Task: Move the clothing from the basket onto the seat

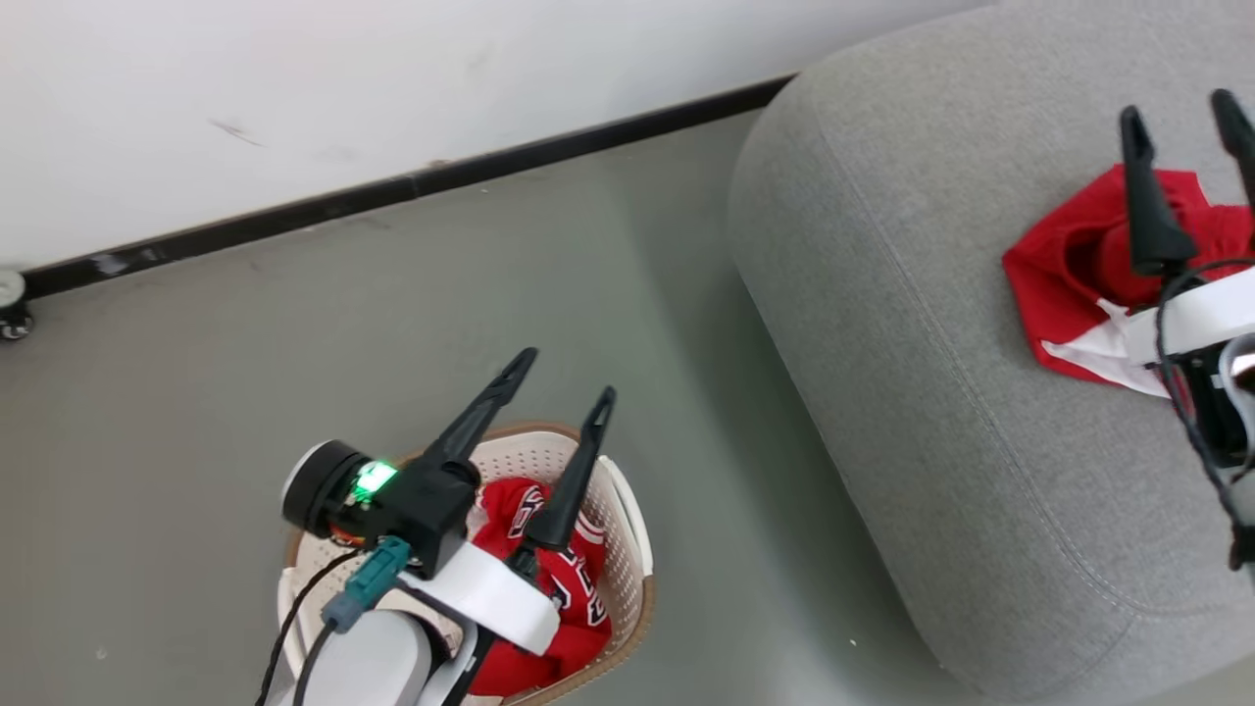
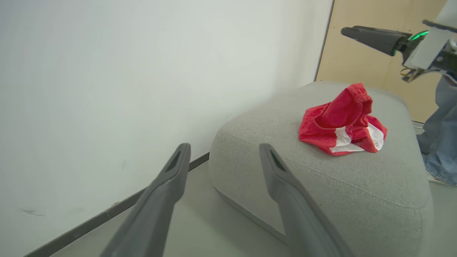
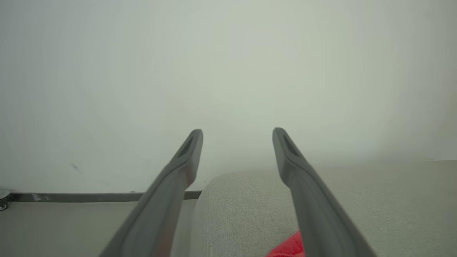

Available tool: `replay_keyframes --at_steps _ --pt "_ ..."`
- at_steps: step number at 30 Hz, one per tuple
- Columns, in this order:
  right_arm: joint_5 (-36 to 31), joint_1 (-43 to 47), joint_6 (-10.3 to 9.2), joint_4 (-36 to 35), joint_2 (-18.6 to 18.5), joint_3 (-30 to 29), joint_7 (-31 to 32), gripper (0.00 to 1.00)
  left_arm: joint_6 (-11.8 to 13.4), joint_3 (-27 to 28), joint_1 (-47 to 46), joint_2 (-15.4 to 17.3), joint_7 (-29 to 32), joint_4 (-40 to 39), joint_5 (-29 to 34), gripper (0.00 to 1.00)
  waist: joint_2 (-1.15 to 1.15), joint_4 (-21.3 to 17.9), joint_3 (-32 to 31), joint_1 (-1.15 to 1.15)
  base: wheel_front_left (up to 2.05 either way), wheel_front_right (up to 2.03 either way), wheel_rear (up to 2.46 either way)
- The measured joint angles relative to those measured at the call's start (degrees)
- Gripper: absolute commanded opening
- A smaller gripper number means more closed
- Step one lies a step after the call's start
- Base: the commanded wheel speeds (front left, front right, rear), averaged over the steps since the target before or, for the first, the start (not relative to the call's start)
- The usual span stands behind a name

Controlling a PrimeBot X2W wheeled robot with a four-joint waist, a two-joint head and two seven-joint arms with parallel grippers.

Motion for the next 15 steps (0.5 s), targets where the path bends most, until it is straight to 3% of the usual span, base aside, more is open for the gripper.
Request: replay_keyframes --at_steps 15 --pt "-2.96 3.47 0.0 -3.9 5.48 4.05 -0.09 1.0 4.83 6.94 4.4 0.6 -0.97 2.25 -1.86 1.0 0.0 5.57 -4.45 0.0 0.0 0.0 0.0"
